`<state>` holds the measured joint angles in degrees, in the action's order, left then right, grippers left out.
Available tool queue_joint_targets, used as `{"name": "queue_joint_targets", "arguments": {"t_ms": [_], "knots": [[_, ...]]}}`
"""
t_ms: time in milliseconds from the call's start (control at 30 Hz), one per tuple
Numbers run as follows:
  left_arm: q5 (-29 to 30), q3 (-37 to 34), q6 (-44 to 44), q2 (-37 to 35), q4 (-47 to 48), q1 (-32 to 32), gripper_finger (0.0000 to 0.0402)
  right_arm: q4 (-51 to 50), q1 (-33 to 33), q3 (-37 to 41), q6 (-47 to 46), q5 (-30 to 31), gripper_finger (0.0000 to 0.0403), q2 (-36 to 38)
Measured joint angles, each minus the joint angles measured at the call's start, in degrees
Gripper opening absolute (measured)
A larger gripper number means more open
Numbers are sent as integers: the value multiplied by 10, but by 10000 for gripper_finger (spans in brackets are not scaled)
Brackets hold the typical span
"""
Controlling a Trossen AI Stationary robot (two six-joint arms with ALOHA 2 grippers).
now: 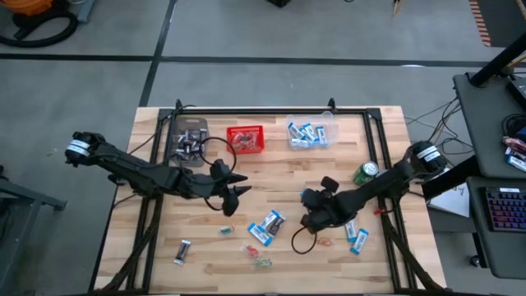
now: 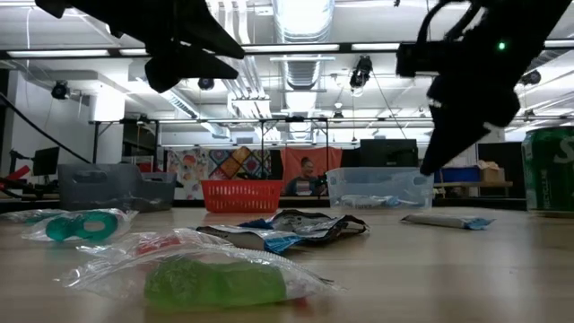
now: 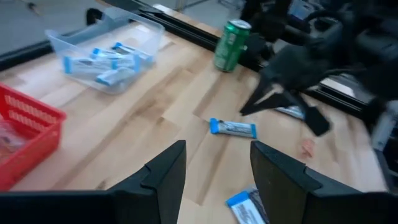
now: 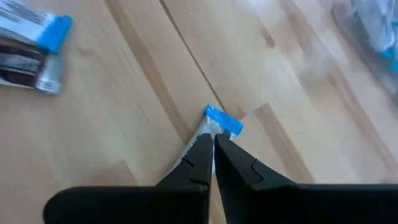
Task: Sort candy
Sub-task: Put the white chocolate into the transparent bin
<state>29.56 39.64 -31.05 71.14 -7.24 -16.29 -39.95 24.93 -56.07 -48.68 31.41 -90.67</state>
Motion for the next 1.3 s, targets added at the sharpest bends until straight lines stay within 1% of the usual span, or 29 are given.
{"name": "queue_joint_targets", "arguments": {"t_ms": [67,167,300,367,433,567,633,700,767,833,933,1100,1167,1233,1300], "knots": [[14,0,-1,5,-3,-2,162,0,0,0,15,1,9,14],[19,0,-1,10,-6,-2,162,7,-1,2,45,1,8,36],[18,0,-11,15,-10,-2,162,57,-1,22,108,-4,8,67],[14,0,-12,18,-8,-4,162,106,2,48,132,-8,8,83],[14,0,-12,20,-10,-4,162,177,12,85,173,0,8,99],[14,0,-11,30,-13,-4,162,297,27,171,214,58,9,118],[14,0,-11,35,-19,-4,162,338,29,204,216,68,9,124],[15,0,-10,42,-28,-4,162,363,29,224,210,60,9,127],[14,0,-9,47,-33,-4,162,369,30,235,196,55,10,127],[15,0,-6,53,-41,-4,162,374,29,241,164,44,18,126],[15,0,-6,57,-43,-4,162,376,29,241,123,27,42,126],[15,0,-2,63,-49,-4,162,376,29,235,121,26,95,126],[15,0,-2,65,-50,-4,162,375,35,235,108,15,113,125],[15,0,-1,67,-51,-4,162,376,42,235,101,15,124,119],[15,0,0,71,-53,-4,162,376,46,236,94,31,128,107]]}}
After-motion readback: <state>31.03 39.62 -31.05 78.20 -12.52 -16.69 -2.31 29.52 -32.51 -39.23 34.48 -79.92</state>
